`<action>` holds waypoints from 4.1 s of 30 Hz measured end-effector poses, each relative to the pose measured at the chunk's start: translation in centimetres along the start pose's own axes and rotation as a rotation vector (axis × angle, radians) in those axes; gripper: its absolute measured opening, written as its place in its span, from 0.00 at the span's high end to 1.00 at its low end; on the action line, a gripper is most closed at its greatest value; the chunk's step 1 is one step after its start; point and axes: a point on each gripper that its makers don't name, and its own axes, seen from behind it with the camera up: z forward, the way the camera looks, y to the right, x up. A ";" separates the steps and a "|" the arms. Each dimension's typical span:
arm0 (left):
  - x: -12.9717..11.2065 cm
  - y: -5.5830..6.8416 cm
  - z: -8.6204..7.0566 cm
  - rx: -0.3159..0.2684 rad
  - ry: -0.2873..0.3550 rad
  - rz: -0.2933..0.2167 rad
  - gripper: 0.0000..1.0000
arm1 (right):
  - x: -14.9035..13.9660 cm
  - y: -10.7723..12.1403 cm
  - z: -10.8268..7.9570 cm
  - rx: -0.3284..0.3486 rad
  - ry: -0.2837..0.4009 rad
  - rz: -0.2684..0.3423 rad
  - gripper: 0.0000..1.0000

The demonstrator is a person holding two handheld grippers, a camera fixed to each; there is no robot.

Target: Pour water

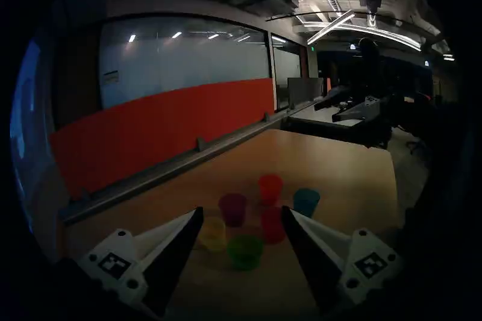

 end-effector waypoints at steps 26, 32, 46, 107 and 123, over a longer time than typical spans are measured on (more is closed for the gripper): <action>-7.1 1.8 2.4 -0.049 -0.127 -0.015 0.04 | -7.5 -1.6 2.2 0.044 -0.153 -0.042 0.02; -8.8 1.8 2.6 -0.047 -0.156 -0.026 0.04 | -9.4 -1.9 2.7 0.047 -0.182 -0.042 0.02; -11.6 2.1 2.9 -0.045 -0.204 -0.033 0.04 | -13.6 -2.8 3.1 0.067 -0.247 -0.038 0.02; -17.5 1.2 7.9 -0.042 -0.307 -0.085 0.04 | -22.3 -5.0 9.6 0.105 -0.354 0.002 0.04; -17.4 1.2 8.5 -0.048 -0.311 -0.068 0.05 | -22.2 -5.2 10.8 0.119 -0.342 0.015 0.04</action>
